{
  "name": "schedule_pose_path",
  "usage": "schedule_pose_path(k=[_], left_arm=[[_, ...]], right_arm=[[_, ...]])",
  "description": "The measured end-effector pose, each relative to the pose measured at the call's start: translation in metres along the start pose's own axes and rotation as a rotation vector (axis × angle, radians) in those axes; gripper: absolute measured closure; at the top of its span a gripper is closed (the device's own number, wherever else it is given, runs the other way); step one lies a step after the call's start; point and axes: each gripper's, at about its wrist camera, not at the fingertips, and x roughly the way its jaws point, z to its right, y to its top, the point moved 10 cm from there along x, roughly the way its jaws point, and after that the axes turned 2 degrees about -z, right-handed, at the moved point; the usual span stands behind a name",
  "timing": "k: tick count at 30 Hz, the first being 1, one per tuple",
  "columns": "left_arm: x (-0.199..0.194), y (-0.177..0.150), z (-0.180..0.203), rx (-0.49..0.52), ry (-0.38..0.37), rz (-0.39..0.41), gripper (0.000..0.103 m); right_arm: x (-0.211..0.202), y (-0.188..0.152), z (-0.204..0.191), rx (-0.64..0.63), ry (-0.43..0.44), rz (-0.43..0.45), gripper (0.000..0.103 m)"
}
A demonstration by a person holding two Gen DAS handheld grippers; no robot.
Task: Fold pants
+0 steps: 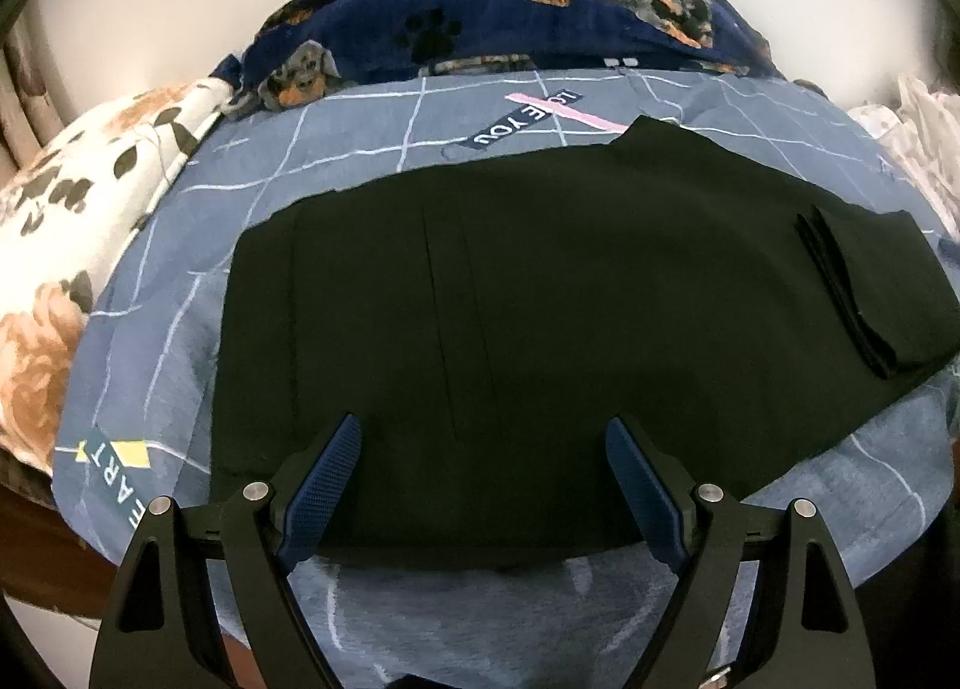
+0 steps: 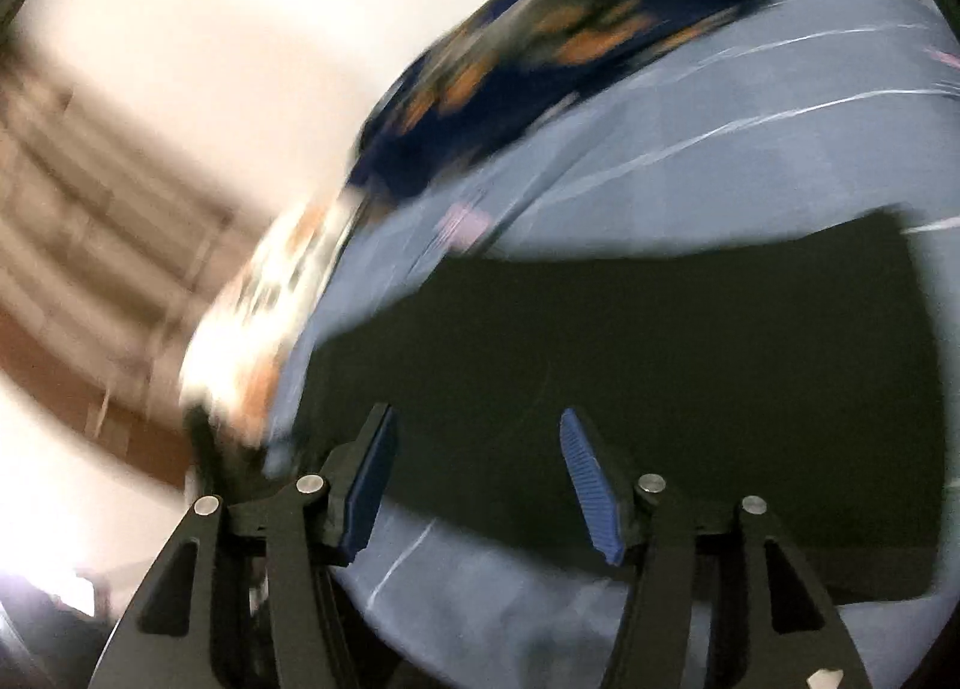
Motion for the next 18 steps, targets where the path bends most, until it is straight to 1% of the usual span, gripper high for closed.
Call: schedule_pose_path(k=[1, 2, 3, 4, 5, 8, 12, 15, 18], left_arm=[[-0.001, 0.0, 0.0, 0.002, 0.001, 0.005, 0.019], [-0.003, 0.0, 0.0, 0.001, -0.002, 0.009, 0.019], [-0.003, 0.001, 0.001, -0.001, -0.006, 0.009, 0.019], [-0.003, 0.002, 0.001, -0.004, -0.011, 0.006, 0.019], [-0.002, 0.0, 0.002, -0.007, -0.017, -0.001, 0.019], [-0.001, -0.001, 0.004, -0.006, -0.018, -0.009, 0.019], [0.0, -0.001, 0.007, 0.0, -0.014, -0.02, 0.019], [-0.002, 0.001, 0.009, 0.01, -0.007, -0.018, 0.019], [-0.004, 0.001, 0.011, 0.016, -0.001, -0.018, 0.019]], right_arm=[[-0.012, 0.01, 0.013, 0.041, -0.017, 0.042, 0.063], [-0.032, 0.025, 0.038, 0.122, -0.038, 0.112, 0.076], [-0.05, 0.035, 0.064, 0.201, -0.067, 0.166, 0.081], [-0.06, 0.037, 0.079, 0.237, -0.093, 0.185, 0.091], [-0.071, 0.039, 0.099, 0.277, -0.136, 0.203, 0.092], [-0.08, 0.041, 0.13, 0.313, -0.184, 0.198, 0.093], [-0.065, 0.043, 0.134, 0.281, -0.189, 0.16, 0.094], [-0.047, 0.056, 0.128, 0.214, -0.207, 0.14, 0.095], [-0.038, 0.067, 0.132, 0.18, -0.233, 0.127, 0.095]])
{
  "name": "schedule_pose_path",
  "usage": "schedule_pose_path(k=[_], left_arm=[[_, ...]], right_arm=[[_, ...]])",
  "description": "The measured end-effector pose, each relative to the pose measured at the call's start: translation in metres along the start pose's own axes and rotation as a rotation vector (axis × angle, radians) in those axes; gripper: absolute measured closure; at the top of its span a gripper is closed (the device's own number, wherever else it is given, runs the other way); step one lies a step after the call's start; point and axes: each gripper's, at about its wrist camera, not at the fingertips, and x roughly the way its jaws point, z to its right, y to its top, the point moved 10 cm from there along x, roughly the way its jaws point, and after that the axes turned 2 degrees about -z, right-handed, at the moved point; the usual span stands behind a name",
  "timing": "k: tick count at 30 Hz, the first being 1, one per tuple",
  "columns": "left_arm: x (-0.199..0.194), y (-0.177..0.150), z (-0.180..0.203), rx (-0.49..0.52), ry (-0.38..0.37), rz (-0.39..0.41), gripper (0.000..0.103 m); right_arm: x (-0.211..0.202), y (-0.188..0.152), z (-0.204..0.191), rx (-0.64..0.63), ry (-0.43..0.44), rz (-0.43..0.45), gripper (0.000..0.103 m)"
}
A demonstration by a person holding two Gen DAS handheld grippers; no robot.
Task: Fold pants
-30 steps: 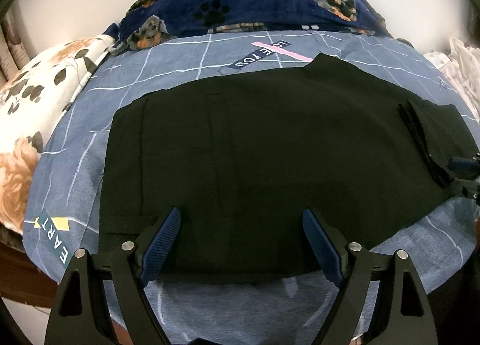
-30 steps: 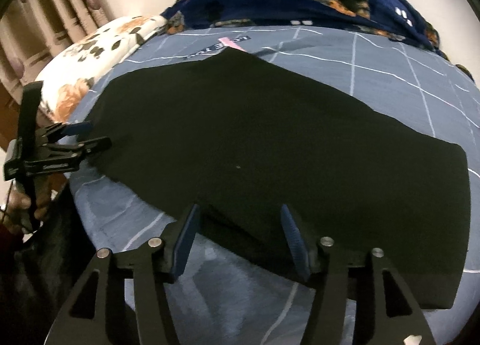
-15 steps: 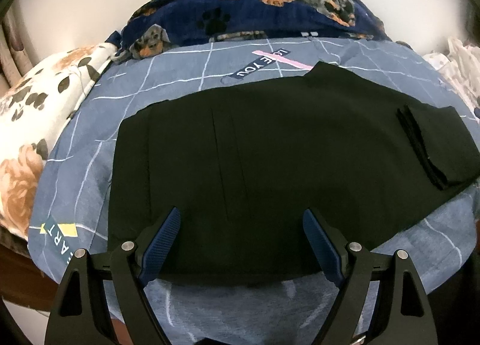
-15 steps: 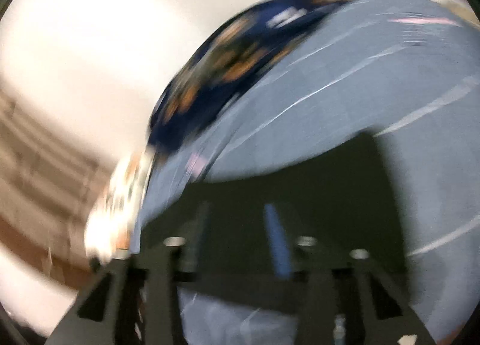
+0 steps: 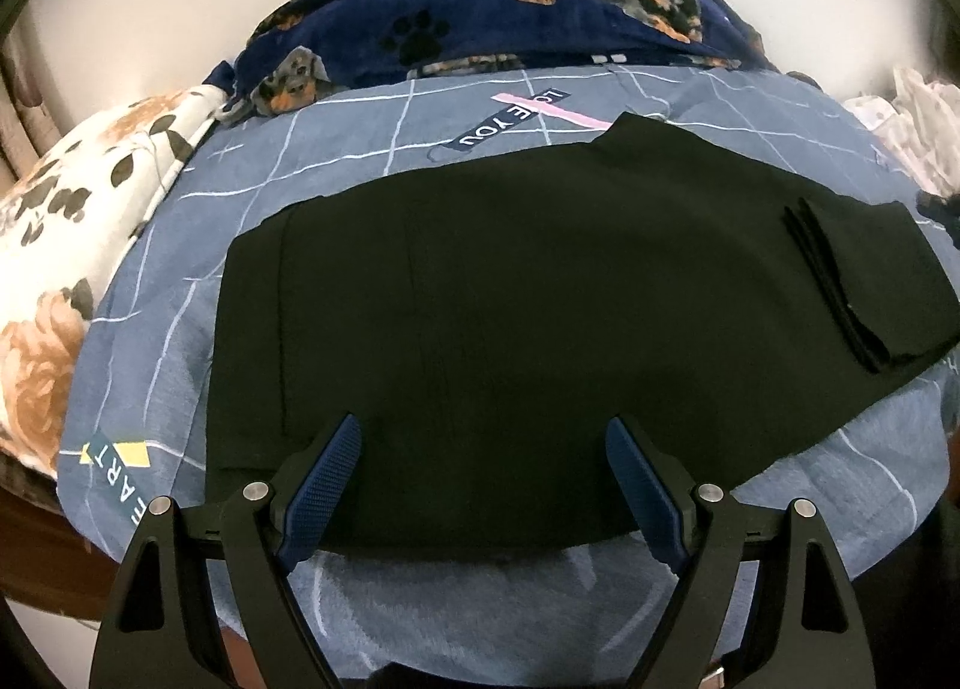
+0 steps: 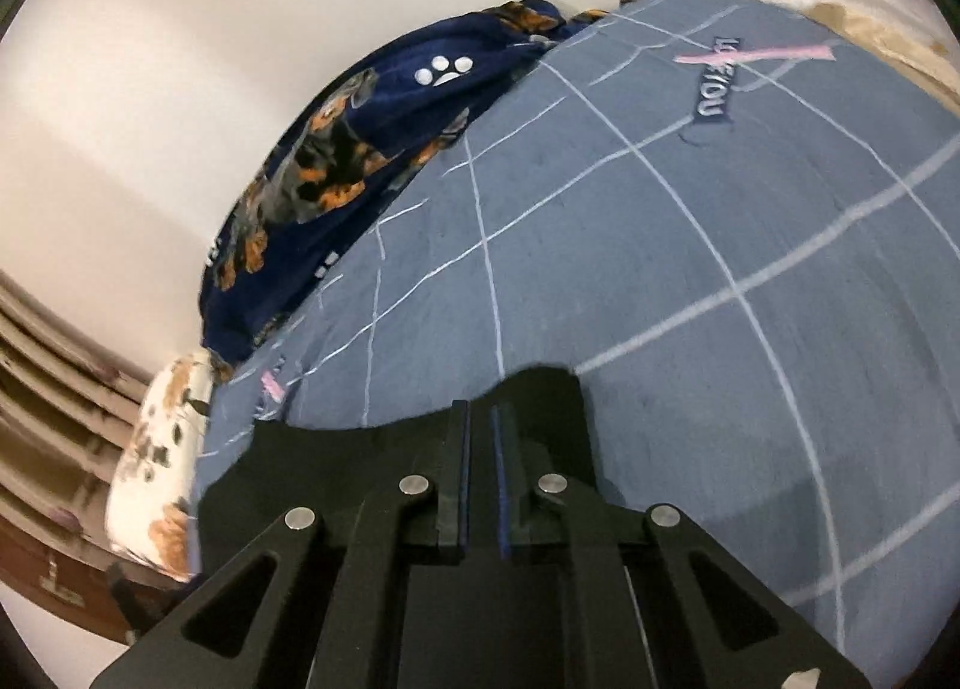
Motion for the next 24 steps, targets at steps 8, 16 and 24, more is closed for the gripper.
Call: schedule_pose_path(k=[8, 16, 24], left_arm=[[0.003, -0.003, 0.006, 0.011, -0.002, -0.015, 0.019], [-0.003, -0.001, 0.009, 0.035, 0.004, 0.003, 0.019], [-0.006, 0.003, 0.006, -0.002, -0.022, 0.023, 0.019]], right_arm=[[0.031, -0.011, 0.028, 0.017, -0.086, -0.08, 0.103], [0.007, -0.007, 0.015, 0.052, 0.045, -0.042, 0.095], [-0.05, -0.079, 0.012, -0.012, 0.177, -0.092, 0.095]])
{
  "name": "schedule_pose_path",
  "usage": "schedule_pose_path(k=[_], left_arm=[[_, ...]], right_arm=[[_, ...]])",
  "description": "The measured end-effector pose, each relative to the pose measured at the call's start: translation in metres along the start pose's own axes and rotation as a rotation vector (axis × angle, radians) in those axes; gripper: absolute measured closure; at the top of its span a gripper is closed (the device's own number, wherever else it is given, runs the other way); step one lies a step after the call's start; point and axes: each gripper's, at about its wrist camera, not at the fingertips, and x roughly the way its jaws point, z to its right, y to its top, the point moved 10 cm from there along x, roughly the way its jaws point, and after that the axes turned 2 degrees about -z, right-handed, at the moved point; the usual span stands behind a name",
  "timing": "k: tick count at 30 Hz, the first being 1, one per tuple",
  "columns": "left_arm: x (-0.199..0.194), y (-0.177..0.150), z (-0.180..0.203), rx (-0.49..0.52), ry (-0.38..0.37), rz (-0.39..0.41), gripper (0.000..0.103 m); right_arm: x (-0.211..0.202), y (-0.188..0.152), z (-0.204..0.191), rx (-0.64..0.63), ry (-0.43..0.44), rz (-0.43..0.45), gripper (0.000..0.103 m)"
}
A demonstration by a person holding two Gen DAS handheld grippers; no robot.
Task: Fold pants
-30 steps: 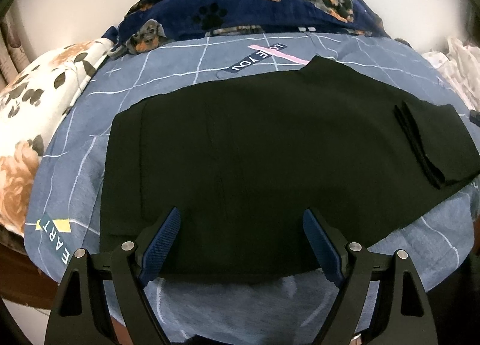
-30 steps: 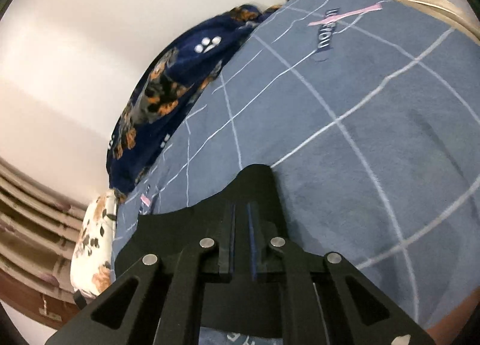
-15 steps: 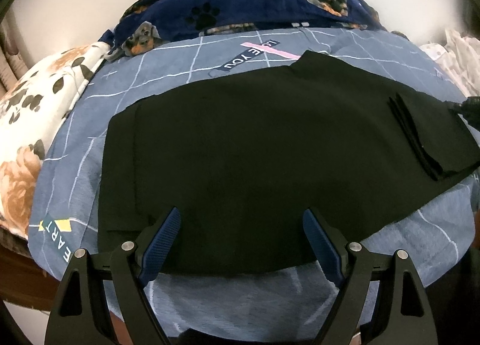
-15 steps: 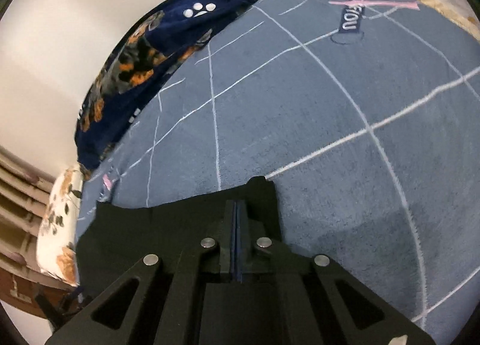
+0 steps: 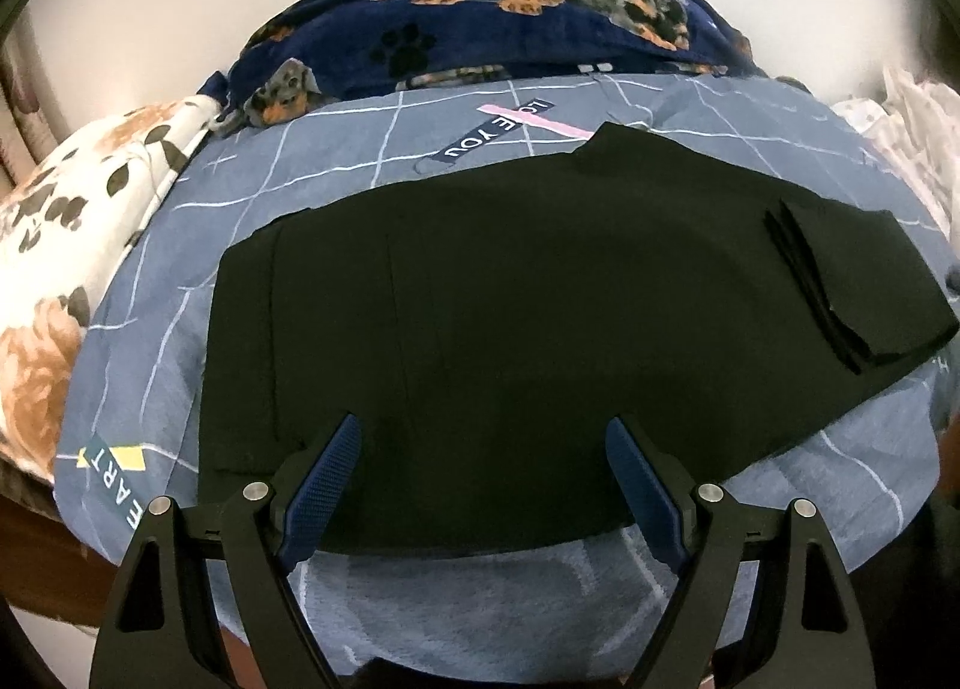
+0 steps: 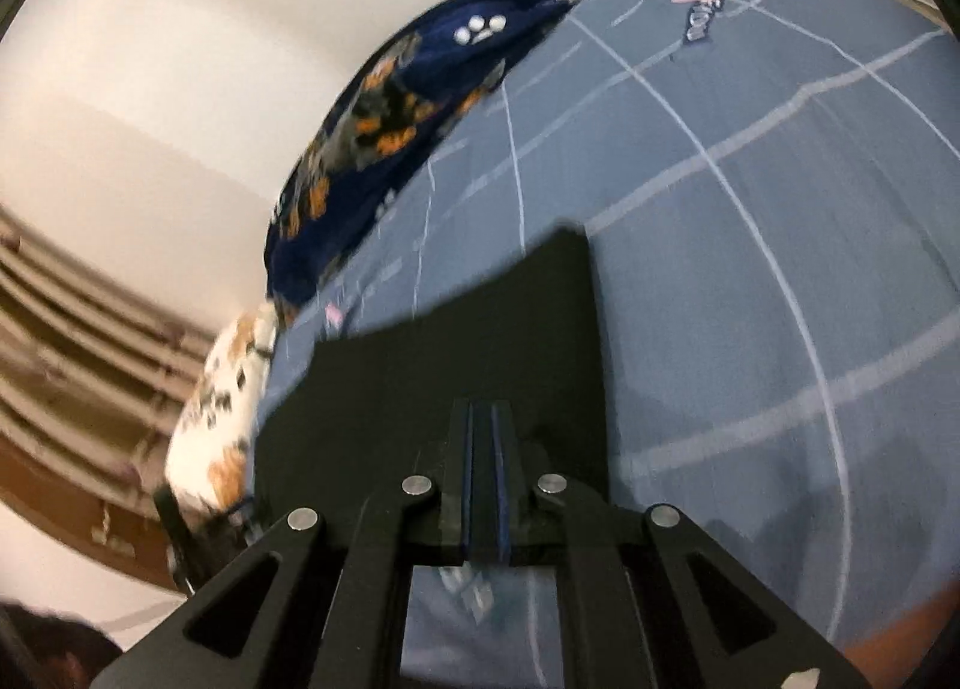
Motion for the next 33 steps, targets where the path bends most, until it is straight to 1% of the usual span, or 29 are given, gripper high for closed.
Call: schedule_pose_path(k=[2, 5, 6, 7, 8, 11, 13, 14, 15, 18, 19, 20, 21, 24, 26, 27, 29, 31, 32, 33], left_arm=[[-0.001, 0.001, -0.002, -0.017, -0.004, 0.006, 0.019], [-0.006, 0.006, -0.01, -0.059, -0.019, 0.02, 0.019], [-0.008, 0.007, -0.013, -0.075, -0.025, 0.024, 0.019], [-0.009, 0.008, -0.015, -0.089, -0.031, 0.027, 0.019], [-0.011, 0.01, -0.02, -0.108, -0.042, 0.031, 0.019], [-0.017, 0.013, -0.033, -0.134, -0.068, 0.031, 0.019], [-0.025, 0.017, -0.052, -0.154, -0.068, 0.036, 0.019], [-0.032, 0.019, -0.066, -0.172, -0.062, 0.045, 0.019], [-0.037, 0.02, -0.078, -0.193, -0.06, 0.054, 0.019], [-0.049, 0.017, -0.127, -0.284, -0.076, 0.066, 0.019], [-0.05, 0.014, -0.142, -0.313, -0.083, 0.06, 0.019], [-0.049, 0.009, -0.156, -0.344, -0.103, 0.045, 0.02], [-0.047, 0.004, -0.166, -0.372, -0.14, 0.027, 0.021], [-0.039, -0.011, -0.175, -0.433, -0.24, -0.017, 0.027], [-0.032, -0.02, -0.169, -0.445, -0.313, -0.045, 0.036], [-0.028, -0.024, -0.163, -0.452, -0.347, -0.061, 0.038], [-0.025, -0.027, -0.149, -0.469, -0.447, -0.079, 0.042], [-0.027, -0.026, -0.136, -0.467, -0.526, -0.081, 0.042], [-0.028, -0.025, -0.13, -0.457, -0.543, -0.084, 0.042], [-0.026, -0.023, -0.129, -0.447, -0.538, -0.089, 0.042]], right_arm=[[0.001, -0.014, -0.002, -0.023, -0.009, -0.014, 0.095], [0.007, -0.025, 0.008, -0.026, -0.056, -0.034, 0.096], [0.01, -0.026, 0.011, -0.023, -0.067, -0.036, 0.098], [0.014, -0.026, 0.014, -0.023, -0.088, -0.038, 0.103], [0.018, -0.027, 0.017, -0.03, -0.116, -0.043, 0.103], [0.022, -0.025, 0.013, -0.075, -0.16, -0.056, 0.103], [0.021, -0.023, 0.008, -0.107, -0.195, -0.072, 0.103], [0.02, -0.022, 0.003, -0.136, -0.208, -0.077, 0.097], [0.017, -0.019, -0.003, -0.153, -0.205, -0.071, 0.094], [0.011, -0.008, -0.037, -0.202, -0.153, -0.04, 0.094], [0.011, -0.005, -0.055, -0.235, -0.127, -0.037, 0.094], [0.012, -0.004, -0.068, -0.26, -0.116, -0.041, 0.094], [0.013, -0.004, -0.08, -0.287, -0.109, -0.046, 0.094], [0.028, -0.007, -0.129, -0.376, -0.068, -0.073, 0.094], [0.038, -0.015, -0.151, -0.404, -0.038, -0.092, 0.092], [0.043, -0.018, -0.16, -0.412, -0.025, -0.101, 0.091], [0.057, -0.029, -0.178, -0.428, 0.002, -0.128, 0.086], [0.067, -0.04, -0.189, -0.443, 0.013, -0.151, 0.083], [0.074, -0.046, -0.193, -0.444, 0.02, -0.163, 0.082], [0.078, -0.05, -0.194, -0.439, 0.027, -0.173, 0.082]])
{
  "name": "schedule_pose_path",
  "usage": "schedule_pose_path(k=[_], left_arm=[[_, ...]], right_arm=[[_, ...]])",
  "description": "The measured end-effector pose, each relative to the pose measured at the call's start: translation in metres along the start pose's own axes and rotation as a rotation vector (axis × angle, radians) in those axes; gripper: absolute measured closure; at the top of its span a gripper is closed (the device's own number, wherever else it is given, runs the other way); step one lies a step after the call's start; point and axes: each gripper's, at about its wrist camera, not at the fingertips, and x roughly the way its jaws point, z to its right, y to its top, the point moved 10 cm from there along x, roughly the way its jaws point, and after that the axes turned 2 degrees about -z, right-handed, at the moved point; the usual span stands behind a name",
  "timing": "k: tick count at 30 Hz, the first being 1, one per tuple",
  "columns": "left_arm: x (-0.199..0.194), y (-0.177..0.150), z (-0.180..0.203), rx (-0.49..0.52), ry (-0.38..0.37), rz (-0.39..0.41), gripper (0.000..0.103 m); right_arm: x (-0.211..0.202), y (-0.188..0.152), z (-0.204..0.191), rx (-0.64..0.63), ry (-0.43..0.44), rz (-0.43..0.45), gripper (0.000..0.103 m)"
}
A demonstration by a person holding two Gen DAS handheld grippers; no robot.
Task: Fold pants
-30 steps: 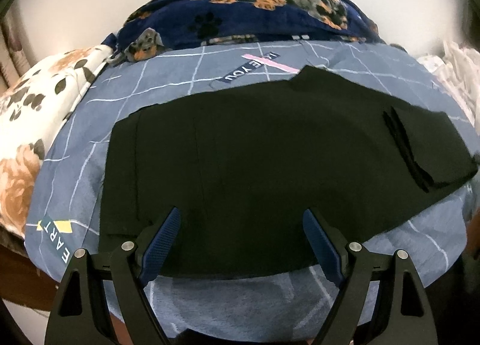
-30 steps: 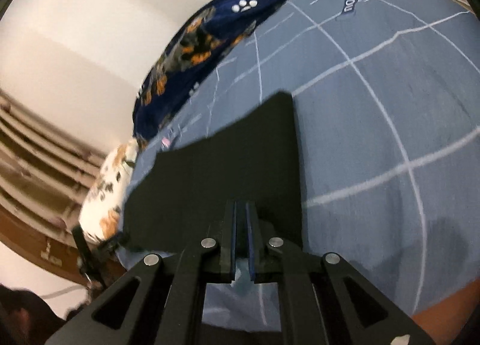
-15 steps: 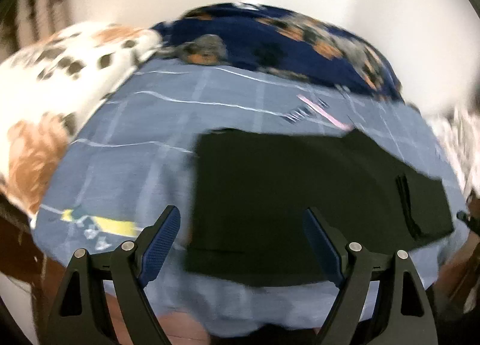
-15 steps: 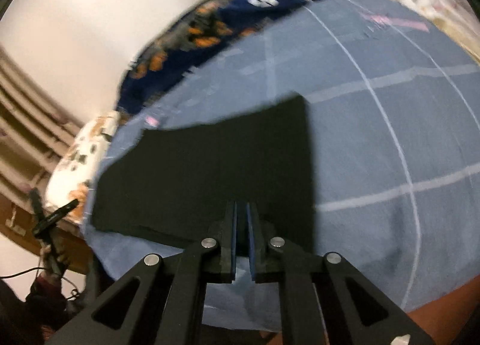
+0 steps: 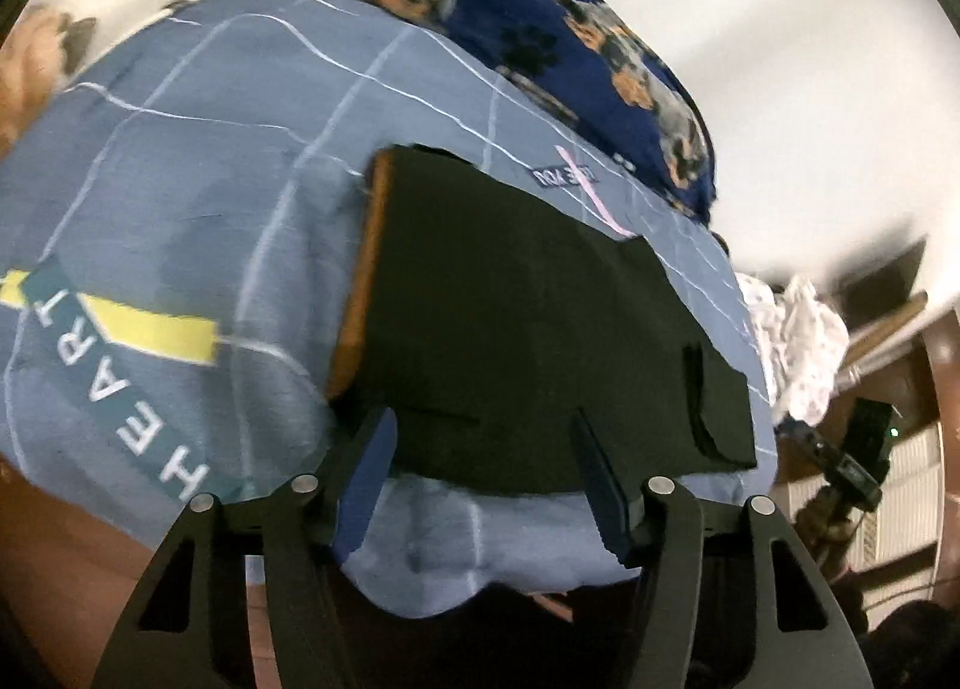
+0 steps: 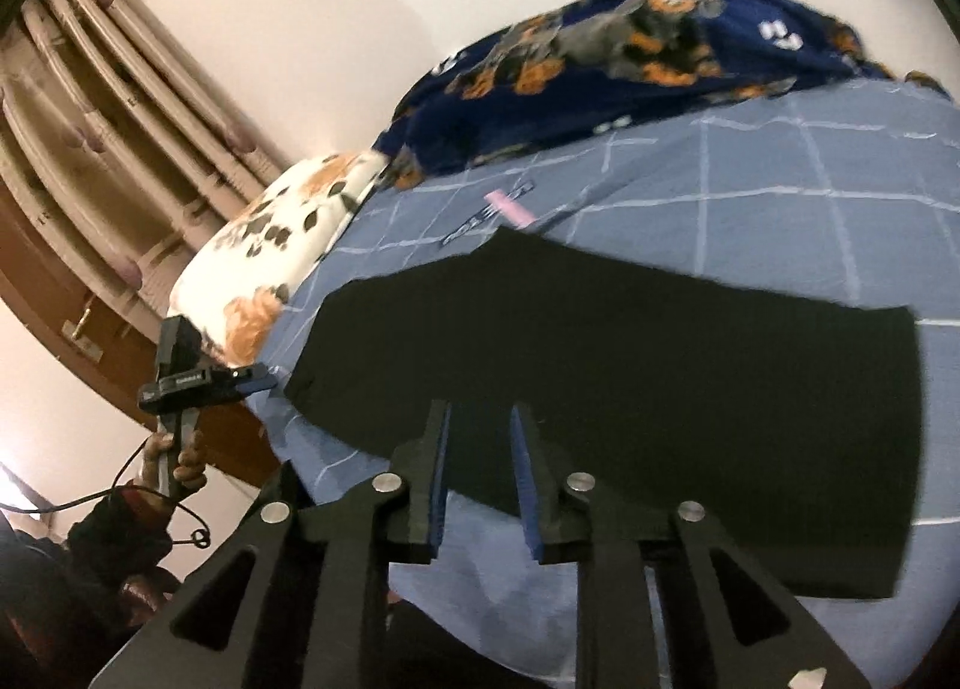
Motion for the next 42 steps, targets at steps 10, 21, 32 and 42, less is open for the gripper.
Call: schedule_pose_path(k=[10, 21, 32, 42], left_arm=[[0.044, 0.025, -0.025, 0.035, 0.054, -0.123, 0.042], [0.028, 0.037, 0.015, 0.114, -0.124, -0.088, 0.042], [0.06, 0.038, 0.01, 0.119, -0.133, -0.16, 0.042], [0.062, 0.041, -0.007, 0.112, -0.011, -0.094, 0.077]], right_arm=[[0.024, -0.018, 0.005, 0.075, 0.031, -0.05, 0.08], [0.034, -0.024, 0.011, 0.116, 0.038, -0.062, 0.065], [0.045, -0.028, 0.009, 0.132, 0.044, -0.084, 0.056], [0.052, -0.027, 0.005, 0.139, 0.055, -0.091, 0.056]])
